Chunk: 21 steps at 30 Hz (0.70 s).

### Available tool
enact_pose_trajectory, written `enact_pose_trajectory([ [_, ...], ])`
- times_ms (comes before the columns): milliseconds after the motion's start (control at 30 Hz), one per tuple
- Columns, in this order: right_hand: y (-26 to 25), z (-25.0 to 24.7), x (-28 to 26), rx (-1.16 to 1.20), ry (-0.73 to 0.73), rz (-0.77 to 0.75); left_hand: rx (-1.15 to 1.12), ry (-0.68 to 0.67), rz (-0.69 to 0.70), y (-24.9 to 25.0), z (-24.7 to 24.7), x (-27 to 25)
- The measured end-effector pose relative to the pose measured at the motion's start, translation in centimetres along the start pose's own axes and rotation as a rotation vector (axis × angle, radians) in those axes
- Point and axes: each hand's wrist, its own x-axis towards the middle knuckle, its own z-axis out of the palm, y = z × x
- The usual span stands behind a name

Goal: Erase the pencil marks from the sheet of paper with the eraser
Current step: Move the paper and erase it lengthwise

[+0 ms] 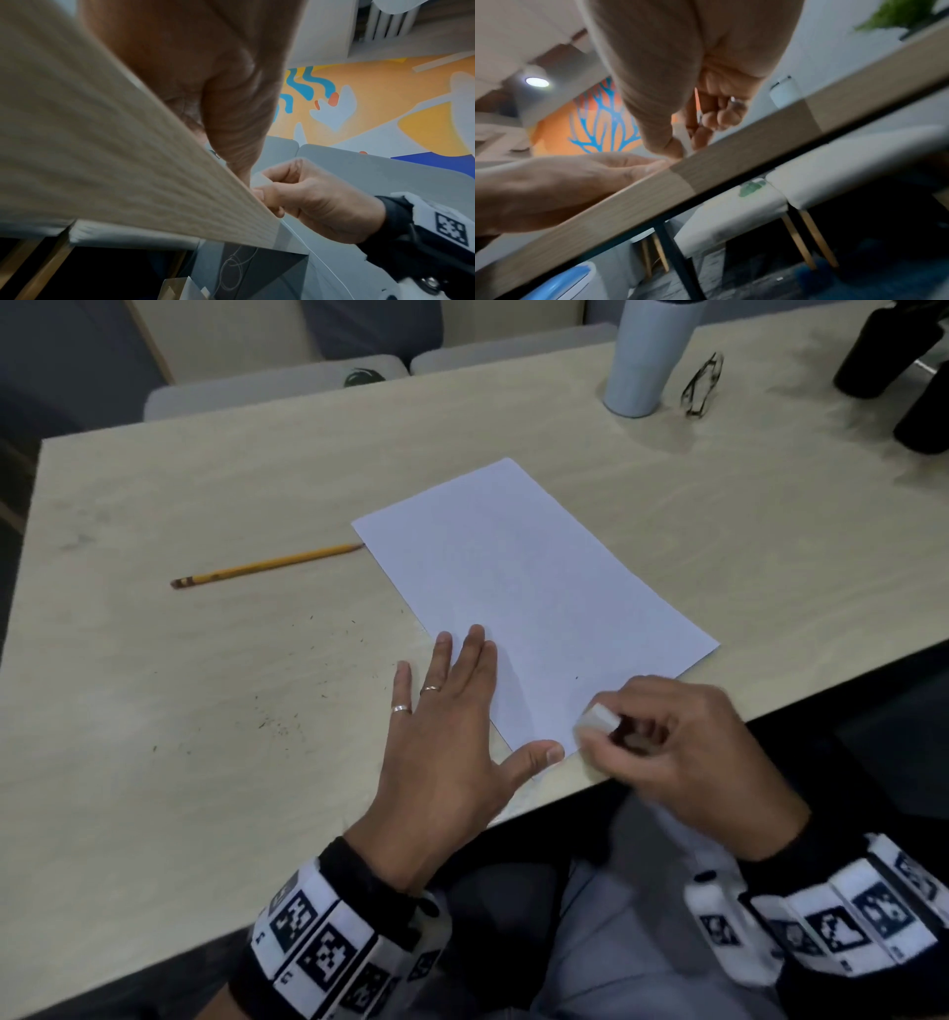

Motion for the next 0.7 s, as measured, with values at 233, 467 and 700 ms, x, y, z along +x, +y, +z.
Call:
enact_pose_trajectory([
  [233, -0.6, 0.1, 0.3, -0.043, -0.028, -0.034, 0.009, -0.001, 0.002, 0.0, 0.0, 0.1],
  [467, 0.7, -1.4, 1.2, -0.077, 0.078, 0.015, 0.025, 0.01, -0.002, 0.1, 0.2, 0.1],
  [700, 2.1, -2.2, 1.9, -0.06, 0.109, 0.062, 0.012, 0.012, -0.003, 0.1, 0.1, 0.1],
])
